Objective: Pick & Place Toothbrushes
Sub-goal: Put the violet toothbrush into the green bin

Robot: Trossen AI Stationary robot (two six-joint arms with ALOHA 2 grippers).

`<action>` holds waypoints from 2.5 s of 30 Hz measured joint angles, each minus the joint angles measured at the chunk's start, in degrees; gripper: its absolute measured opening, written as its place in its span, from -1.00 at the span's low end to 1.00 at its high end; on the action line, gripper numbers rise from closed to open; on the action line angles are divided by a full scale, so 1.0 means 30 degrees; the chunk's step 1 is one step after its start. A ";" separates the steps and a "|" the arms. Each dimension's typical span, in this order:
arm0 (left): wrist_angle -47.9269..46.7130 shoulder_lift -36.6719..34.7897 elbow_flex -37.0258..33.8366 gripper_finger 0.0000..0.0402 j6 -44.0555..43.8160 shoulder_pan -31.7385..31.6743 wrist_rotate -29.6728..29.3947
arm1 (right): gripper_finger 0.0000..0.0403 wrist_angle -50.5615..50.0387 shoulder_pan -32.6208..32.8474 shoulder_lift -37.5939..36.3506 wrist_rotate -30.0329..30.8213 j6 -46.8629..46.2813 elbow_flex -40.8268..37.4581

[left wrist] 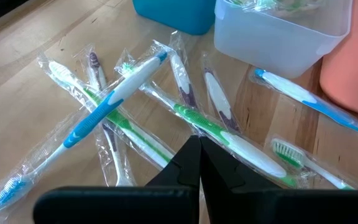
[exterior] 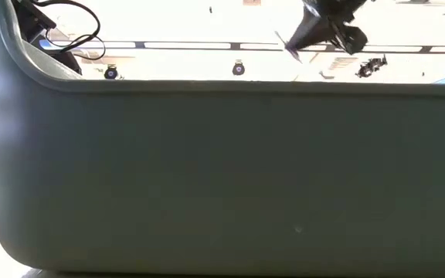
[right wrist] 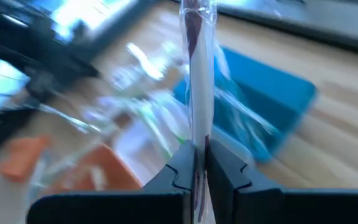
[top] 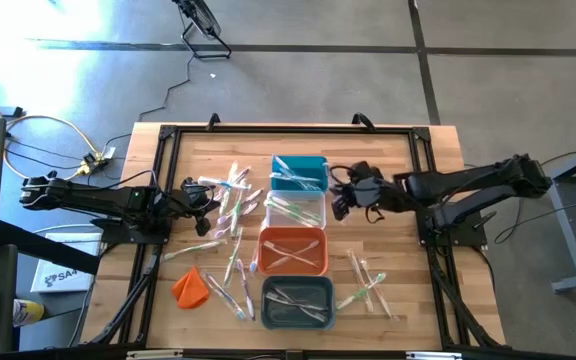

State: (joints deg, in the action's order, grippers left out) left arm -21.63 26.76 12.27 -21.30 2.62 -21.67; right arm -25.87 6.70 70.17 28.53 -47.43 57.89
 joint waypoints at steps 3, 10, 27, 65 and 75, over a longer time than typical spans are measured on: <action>0.0000 0.0002 0.0000 -1.00 0.0000 0.0000 0.0000 | -0.94 0.1606 0.0009 0.0139 -0.0109 0.1070 0.0397; 0.0000 0.0000 0.0000 -1.00 0.0000 0.0004 0.0015 | -0.94 0.2149 0.0826 0.1200 0.0027 0.1404 0.1808; 0.0153 -0.0005 -0.0007 -1.00 0.0000 -0.0003 0.0015 | -0.94 -0.3526 0.4147 0.8860 -0.0091 -0.0648 1.1114; 0.0148 -0.0005 -0.0005 -1.00 -0.0002 0.0004 0.0015 | -0.93 -0.4643 0.8053 1.4921 -0.3708 -0.2479 1.2844; 0.0146 -0.0005 -0.0002 -1.00 -0.0007 -0.0002 0.0015 | -0.94 -0.4448 0.7963 1.5087 -0.4180 -0.1399 1.2844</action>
State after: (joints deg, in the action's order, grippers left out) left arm -21.19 26.74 12.27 -21.32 2.62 -21.63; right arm -39.22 30.59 115.43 15.99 -51.63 96.42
